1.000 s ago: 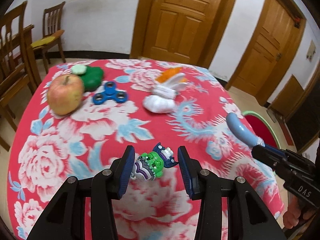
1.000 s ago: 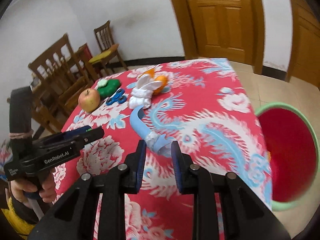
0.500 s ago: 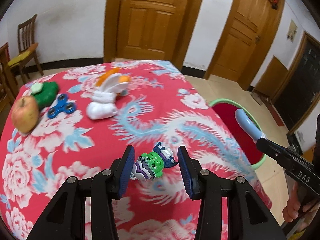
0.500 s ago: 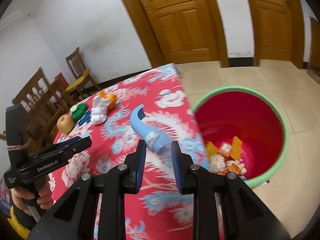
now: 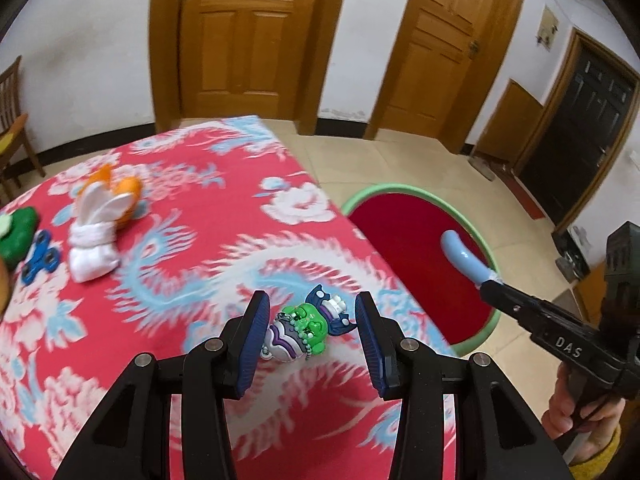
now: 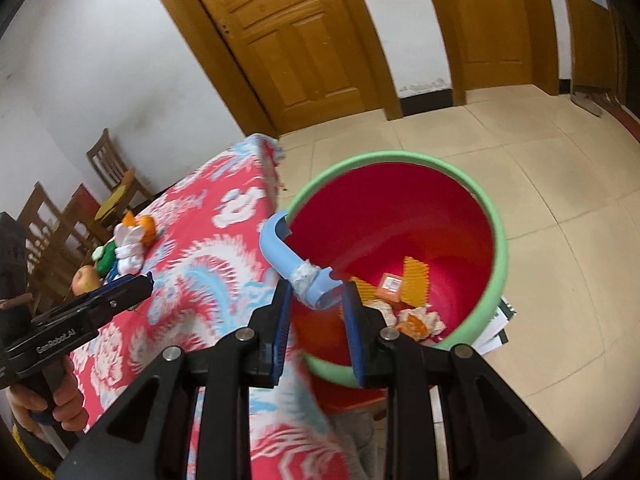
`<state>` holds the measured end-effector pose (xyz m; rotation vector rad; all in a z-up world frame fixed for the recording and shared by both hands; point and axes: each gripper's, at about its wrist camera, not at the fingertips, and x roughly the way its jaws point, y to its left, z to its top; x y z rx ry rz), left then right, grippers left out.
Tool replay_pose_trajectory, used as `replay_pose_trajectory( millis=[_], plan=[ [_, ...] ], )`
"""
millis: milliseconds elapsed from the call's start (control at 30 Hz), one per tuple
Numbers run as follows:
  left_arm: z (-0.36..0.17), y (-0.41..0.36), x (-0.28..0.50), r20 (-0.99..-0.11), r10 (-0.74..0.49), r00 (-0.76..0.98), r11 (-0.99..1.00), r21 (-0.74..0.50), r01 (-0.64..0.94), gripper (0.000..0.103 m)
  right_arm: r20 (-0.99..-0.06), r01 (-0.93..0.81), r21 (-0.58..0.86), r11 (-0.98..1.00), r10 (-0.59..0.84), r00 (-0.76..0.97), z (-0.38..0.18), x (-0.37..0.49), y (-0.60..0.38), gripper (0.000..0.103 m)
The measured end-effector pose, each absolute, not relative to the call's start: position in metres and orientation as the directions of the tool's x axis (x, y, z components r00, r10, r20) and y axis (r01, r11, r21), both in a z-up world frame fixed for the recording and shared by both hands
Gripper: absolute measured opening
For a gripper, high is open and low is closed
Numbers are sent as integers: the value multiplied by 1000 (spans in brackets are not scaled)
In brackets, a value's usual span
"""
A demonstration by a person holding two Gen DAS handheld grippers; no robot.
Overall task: Collect trash
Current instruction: 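Carry the green toy figure and blue tube over the red bucket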
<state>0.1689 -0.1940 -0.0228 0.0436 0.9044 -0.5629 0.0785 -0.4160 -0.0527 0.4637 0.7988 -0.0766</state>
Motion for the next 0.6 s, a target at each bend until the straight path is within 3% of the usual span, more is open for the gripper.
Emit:
replay_pose_trajectory(
  millis=[600],
  plan=[
    [-39,-268,183,-772,-499,395,779,-199,595,46,-712,324,369,871,41,701,-67,76,-461,29]
  ],
)
